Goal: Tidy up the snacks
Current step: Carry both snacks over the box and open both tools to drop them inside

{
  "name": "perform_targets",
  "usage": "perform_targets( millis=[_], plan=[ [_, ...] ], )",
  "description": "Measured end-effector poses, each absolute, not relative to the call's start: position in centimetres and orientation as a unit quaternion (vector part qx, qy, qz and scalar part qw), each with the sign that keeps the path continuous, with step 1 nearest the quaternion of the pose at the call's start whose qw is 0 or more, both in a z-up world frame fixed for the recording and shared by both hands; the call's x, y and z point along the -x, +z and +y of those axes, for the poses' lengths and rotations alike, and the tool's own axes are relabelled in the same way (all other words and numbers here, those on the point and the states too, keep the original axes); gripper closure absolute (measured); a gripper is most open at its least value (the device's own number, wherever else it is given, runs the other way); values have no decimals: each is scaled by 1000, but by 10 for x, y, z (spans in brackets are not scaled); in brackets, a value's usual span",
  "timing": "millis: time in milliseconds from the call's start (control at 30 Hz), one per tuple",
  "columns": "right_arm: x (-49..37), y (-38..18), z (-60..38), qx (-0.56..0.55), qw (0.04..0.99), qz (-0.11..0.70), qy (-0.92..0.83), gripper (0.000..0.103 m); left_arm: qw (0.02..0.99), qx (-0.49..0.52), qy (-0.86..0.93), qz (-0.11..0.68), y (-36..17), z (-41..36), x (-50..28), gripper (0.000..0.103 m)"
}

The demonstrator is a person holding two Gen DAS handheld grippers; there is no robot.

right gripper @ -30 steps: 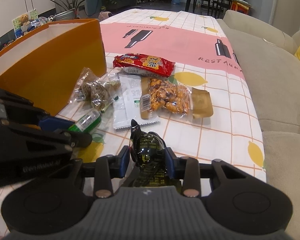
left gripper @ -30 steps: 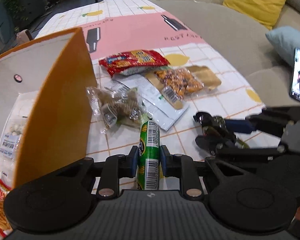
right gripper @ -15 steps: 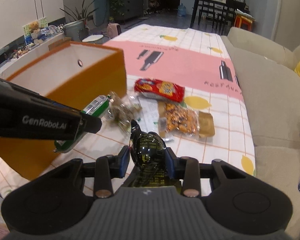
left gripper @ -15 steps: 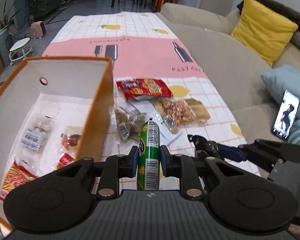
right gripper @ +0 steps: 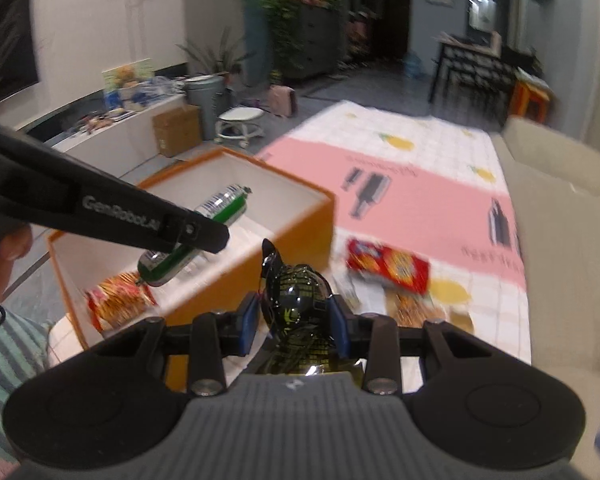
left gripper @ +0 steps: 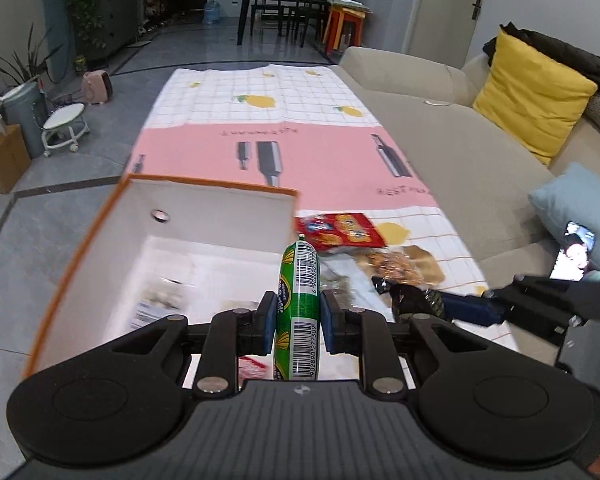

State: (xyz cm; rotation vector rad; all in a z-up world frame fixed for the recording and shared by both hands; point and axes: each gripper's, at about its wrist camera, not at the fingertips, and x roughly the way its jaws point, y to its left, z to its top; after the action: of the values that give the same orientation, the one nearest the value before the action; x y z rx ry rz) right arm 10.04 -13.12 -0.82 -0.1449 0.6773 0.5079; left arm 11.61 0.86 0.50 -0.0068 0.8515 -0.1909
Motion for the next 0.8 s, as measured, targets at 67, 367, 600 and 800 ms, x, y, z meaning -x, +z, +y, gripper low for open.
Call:
perform_targets(
  millis=[67,367,600,800],
  plan=[
    [-104,0,-116,85,907,318,264,68,906,-4,-88,415,7,20,-120,78],
    [-138,4,-50,181,882,298,316,68,889,-51,-79,448,-12,62,-157,78],
    [-165,-18,-14,283,850,287,339,68,868,-75,-88,482,-46,81,-185,78],
    [-185,-35,0,335,820,290,362,68,853,-114,-99,499,-67,81,-197,78]
  ],
)
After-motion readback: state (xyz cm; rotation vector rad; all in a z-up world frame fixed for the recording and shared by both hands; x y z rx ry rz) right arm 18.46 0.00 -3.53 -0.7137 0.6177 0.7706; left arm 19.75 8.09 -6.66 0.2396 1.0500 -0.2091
